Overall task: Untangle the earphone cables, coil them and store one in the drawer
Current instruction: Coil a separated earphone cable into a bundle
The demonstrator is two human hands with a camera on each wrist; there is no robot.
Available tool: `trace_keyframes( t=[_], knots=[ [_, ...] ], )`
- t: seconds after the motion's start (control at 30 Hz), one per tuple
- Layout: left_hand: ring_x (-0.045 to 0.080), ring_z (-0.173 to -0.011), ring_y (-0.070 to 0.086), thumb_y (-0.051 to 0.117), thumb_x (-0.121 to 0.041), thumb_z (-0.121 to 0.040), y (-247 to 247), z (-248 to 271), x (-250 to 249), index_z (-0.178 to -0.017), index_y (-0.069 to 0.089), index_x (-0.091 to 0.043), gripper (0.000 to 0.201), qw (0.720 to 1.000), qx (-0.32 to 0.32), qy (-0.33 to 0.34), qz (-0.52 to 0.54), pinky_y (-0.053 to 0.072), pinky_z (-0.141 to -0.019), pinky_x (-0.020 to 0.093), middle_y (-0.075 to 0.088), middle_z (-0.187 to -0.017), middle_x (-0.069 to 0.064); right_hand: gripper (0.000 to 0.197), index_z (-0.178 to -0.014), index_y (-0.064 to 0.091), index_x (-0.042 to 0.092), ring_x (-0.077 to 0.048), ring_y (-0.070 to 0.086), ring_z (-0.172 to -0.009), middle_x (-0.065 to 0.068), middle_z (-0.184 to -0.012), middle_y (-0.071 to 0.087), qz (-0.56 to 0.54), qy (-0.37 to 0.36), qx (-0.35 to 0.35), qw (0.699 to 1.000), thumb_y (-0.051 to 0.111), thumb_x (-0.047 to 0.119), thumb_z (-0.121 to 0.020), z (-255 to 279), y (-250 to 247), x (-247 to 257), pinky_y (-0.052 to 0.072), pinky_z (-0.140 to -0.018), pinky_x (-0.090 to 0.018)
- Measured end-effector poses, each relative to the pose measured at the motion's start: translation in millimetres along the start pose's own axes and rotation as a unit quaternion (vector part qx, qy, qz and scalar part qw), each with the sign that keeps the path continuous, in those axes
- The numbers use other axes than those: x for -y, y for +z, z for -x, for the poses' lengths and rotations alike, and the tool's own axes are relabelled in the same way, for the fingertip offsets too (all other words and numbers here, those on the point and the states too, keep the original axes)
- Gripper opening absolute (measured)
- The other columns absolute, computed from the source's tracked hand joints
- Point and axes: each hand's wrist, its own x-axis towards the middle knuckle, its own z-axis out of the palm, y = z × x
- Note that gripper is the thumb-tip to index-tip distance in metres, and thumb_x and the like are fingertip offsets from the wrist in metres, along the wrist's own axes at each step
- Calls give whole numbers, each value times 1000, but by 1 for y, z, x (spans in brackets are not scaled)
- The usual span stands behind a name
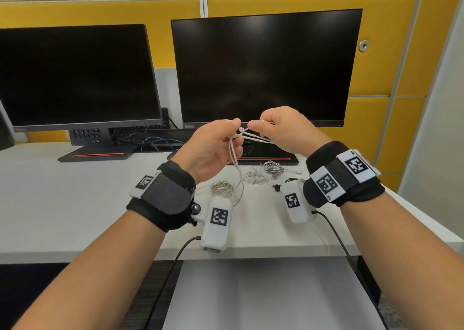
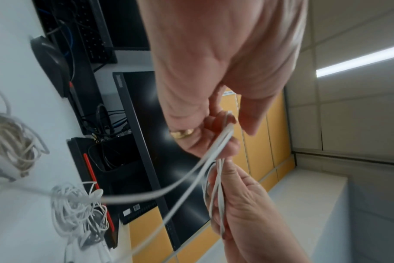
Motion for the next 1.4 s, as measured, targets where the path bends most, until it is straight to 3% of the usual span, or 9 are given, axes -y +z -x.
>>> trace_keyframes(
  t=[0.13,0.27,0.4,0.57,0.7,0.83,1.03,1.17,1.4],
  knots=[
    [6,-57,48,53,-5,-96,-5,-1,-2,-87,52,-13,12,1000,-13,-9,4,43,-49,14,50,-76,2,49,-77,63,7,-17,48,-60,-4,-62,48,16,10,2,1000,52,51,-95,0,-1,-2,43,-60,-33],
    [8,-59,52,50,-2,-96,-12,-2,-4,-94,56,-13,12,999,-6,15,50,45,-50,15,53,-77,2,52,-77,66,6,-17,49,-60,-4,-62,50,-12,27,34,999,59,55,-89,3,-4,-2,42,-59,-33],
    [7,-62,55,49,1,-96,-12,-1,-5,-96,66,-11,21,994,-40,43,-94,48,-55,14,60,-81,4,35,-78,72,14,-17,55,-67,-7,-72,63,-37,53,103,993,73,49,-80,4,-6,3,47,-63,-33],
    [13,-65,47,51,-5,-96,-11,-6,-2,-91,71,-13,22,931,-81,67,-350,42,-51,18,57,-75,5,20,-76,73,18,-18,58,-69,-8,-76,67,16,60,107,992,74,37,-82,5,-6,3,56,-70,-40],
    [15,-69,54,66,-22,-89,-12,-6,2,-91,76,-12,14,887,-52,100,-448,46,-56,22,65,-79,6,17,-77,73,12,-18,57,-67,-10,-75,66,-8,66,96,993,73,28,-84,5,-9,6,53,-64,-34],
    [9,-72,53,65,-32,-90,-13,-6,4,-95,75,-17,19,831,-26,112,-544,39,-57,18,61,-80,-9,15,-77,71,12,-18,58,-70,-10,-77,65,-28,75,143,986,73,26,-83,8,-16,10,53,-67,-34],
    [20,-75,57,51,-32,-98,-14,-8,5,-94,74,-11,31,800,-23,137,-584,41,-59,21,65,-92,13,14,-75,72,11,-17,55,-66,-3,-68,61,3,88,245,966,76,23,-80,11,-18,13,47,-60,-29],
    [15,-74,57,48,-30,-98,-16,-13,8,-93,70,-14,28,761,-34,124,-636,36,-57,17,66,-92,8,14,-72,69,7,-12,48,-52,3,-52,55,-27,83,271,958,74,18,-80,14,-19,15,41,-51,-24],
    [9,-77,57,62,-18,-92,-21,-13,4,-102,73,-19,14,767,56,43,-638,43,-70,18,67,-94,-2,19,-80,71,4,-13,41,-49,-3,-55,50,-147,93,217,961,71,21,-87,8,-17,10,37,-47,-25]
  ],
)
